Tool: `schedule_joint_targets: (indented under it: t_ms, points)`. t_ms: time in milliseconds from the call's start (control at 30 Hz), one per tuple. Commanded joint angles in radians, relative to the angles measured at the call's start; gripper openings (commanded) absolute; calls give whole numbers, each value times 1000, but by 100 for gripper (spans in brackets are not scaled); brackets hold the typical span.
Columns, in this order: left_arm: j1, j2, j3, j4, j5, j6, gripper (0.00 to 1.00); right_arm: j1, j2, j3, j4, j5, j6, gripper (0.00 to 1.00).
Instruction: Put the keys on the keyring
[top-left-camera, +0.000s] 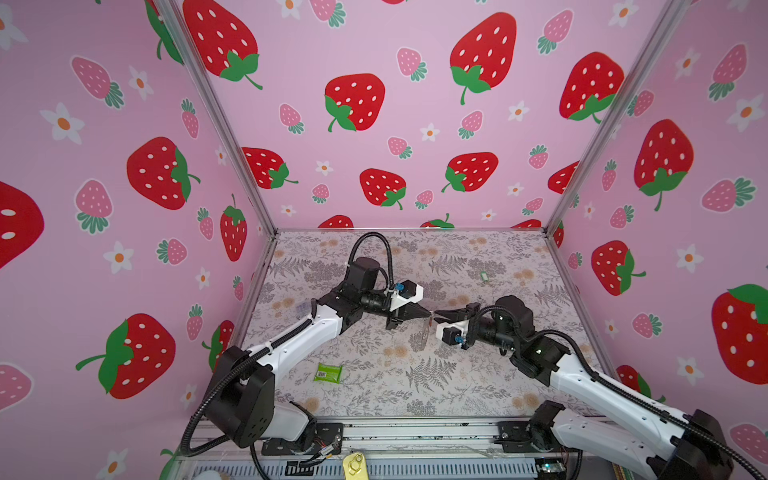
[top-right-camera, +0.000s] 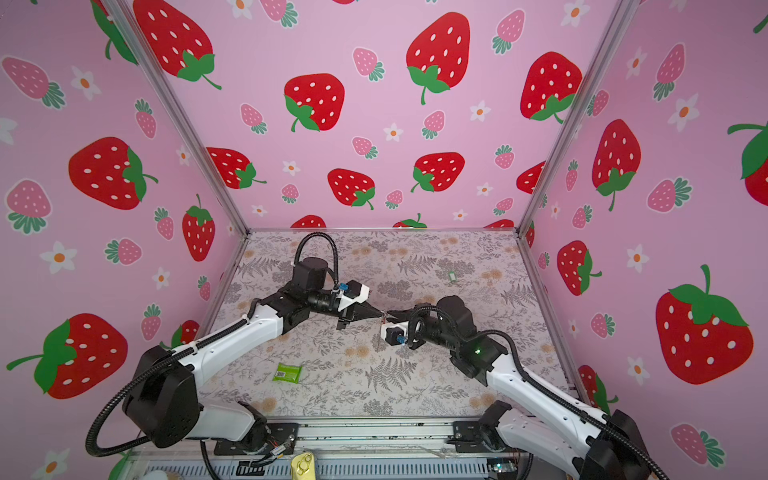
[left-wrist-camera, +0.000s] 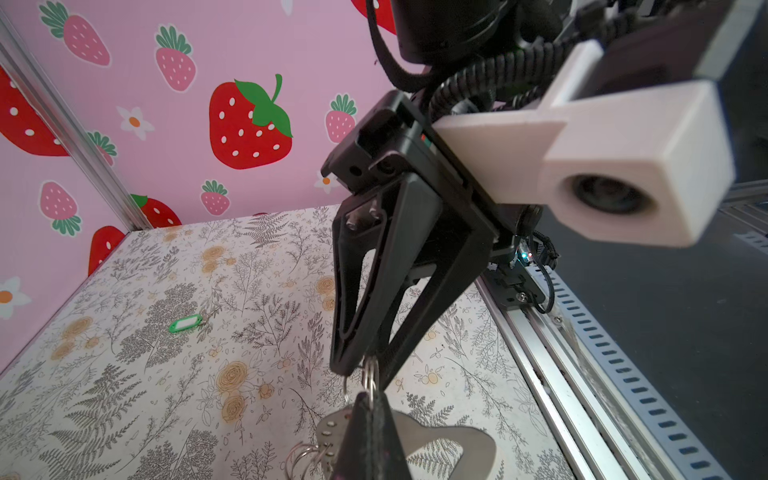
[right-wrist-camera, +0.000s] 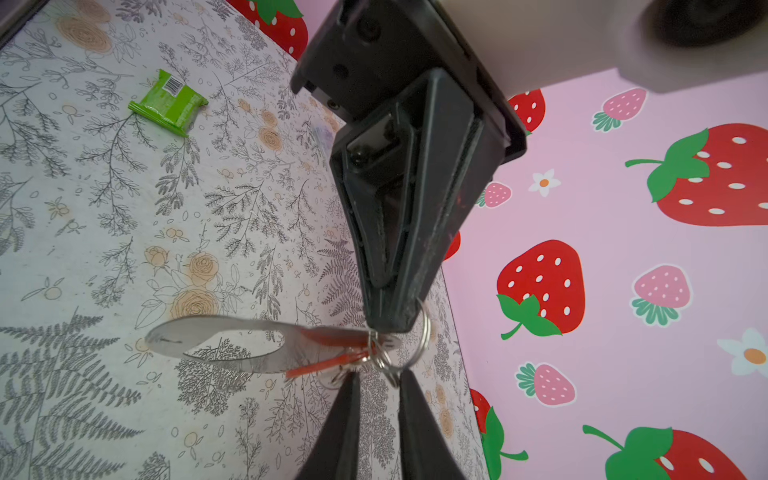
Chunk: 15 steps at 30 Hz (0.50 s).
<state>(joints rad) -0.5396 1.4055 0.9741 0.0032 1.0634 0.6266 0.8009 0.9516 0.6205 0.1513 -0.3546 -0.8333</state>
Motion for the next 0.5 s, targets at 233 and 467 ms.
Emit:
schedule_joint_targets:
  t_ms: [233,467]
  points:
    - [-5,-80,-61,-7,15,216,0,-35,-91,-4,48,-174,367,25]
    - [-9,-108,-76,-8,-21,248,0,-32,-48,11,103,-247,485,24]
